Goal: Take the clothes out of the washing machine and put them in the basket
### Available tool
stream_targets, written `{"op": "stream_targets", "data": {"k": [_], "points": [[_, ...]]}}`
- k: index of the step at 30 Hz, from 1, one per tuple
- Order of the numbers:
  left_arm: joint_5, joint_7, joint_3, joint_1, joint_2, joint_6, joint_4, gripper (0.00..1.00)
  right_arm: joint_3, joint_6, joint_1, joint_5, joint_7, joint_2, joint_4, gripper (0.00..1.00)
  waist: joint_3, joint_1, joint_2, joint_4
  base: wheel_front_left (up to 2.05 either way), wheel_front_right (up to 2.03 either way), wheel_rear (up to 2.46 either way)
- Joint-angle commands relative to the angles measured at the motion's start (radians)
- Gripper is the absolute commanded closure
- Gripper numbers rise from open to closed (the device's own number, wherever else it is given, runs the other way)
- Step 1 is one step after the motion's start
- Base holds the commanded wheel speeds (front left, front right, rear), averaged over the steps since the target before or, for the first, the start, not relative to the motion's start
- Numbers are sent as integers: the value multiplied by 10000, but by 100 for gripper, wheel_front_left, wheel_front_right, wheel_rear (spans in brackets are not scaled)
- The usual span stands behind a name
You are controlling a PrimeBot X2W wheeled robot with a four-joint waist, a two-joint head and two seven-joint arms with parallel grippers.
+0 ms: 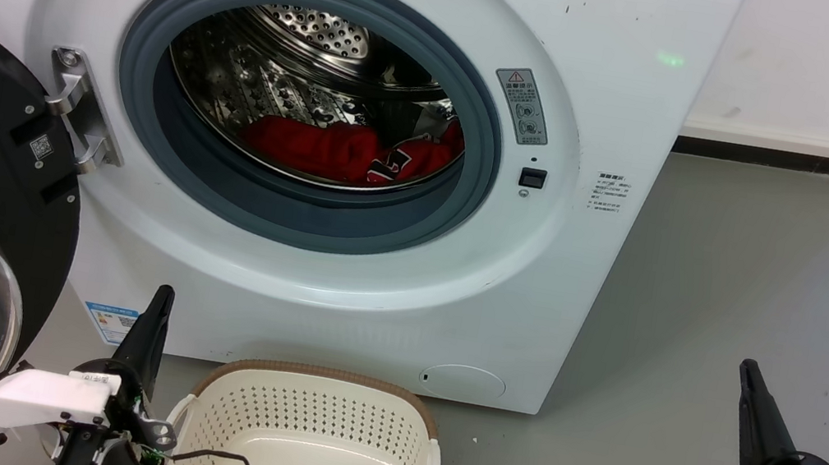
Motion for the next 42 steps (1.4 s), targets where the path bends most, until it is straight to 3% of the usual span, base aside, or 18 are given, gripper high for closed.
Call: {"op": "stream_targets", "data": {"k": [1,15,16,33,42], "points": [[14,15,21,44,-15,-38,-35,100,5,-3,-115,-46,4,30,15,100,0,0,0,0,0,0,0],[2,-4,0,1,0,0,-1,100,0,0,0,-3,-3,0,-1,100,0,0,0,0,0,0,0],[6,-15,-11,17,-2,2,45,0,5,0,22,-5,-9,0,38,0,0,0,0,0,0,0,0],[621,-659,22,442,-26,8,47,0,193,-2,392,-691,-659,11,111,0,22,0,0,-8,0,0,0],[1713,-1057,241,485,-22,5,-70,0,-56,-2,357,-2272,-1057,11,96,0,36,0,0,-35,0,0,0]]}}
